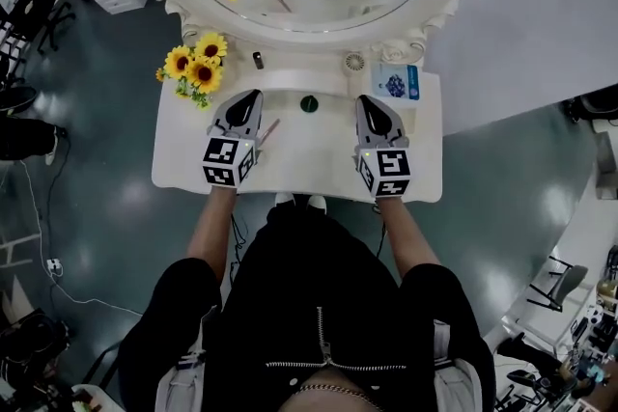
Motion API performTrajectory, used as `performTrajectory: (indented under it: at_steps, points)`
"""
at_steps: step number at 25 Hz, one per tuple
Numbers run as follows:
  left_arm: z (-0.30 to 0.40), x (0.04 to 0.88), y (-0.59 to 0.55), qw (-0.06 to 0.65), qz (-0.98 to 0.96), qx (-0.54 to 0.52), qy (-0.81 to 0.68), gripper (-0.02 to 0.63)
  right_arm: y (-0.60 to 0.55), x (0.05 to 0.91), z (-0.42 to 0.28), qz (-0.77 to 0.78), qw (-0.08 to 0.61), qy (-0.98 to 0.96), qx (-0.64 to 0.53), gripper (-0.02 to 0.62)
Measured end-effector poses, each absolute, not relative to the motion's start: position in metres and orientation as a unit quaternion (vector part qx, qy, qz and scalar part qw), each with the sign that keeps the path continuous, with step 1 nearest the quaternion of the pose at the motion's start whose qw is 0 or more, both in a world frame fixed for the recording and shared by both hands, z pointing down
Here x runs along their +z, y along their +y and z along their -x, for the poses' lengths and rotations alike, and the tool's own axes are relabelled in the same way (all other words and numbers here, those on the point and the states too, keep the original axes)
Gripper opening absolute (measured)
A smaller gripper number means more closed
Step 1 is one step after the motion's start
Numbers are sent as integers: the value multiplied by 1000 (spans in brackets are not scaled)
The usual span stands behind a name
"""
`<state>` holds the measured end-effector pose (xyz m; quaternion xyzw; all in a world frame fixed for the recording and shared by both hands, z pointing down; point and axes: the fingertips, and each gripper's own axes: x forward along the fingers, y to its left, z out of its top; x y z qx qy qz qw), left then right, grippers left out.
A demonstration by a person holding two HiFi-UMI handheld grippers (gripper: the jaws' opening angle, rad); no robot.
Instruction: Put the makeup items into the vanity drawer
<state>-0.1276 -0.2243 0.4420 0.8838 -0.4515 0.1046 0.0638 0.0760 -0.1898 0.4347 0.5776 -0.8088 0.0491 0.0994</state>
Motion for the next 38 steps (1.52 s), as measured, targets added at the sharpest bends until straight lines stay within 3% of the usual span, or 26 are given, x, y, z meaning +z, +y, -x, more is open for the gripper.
performTrajectory:
  at_steps: [17,18,22,38]
  points:
    - [165,543,-191,158,-863,158,-453,25,-168,509,-41,-553,137,-813,118,6]
    - [167,547,-189,164,-861,160,-453,48,-167,511,-39,-552,139,-813,120,6]
    - [175,563,-188,186,-850,172,-461,254,-168,515,-34,-549,143,-814,123,8]
    - [179,638,-169,266,-815,231,-461,270,-160,528,-34,-550,157,-809,138,7]
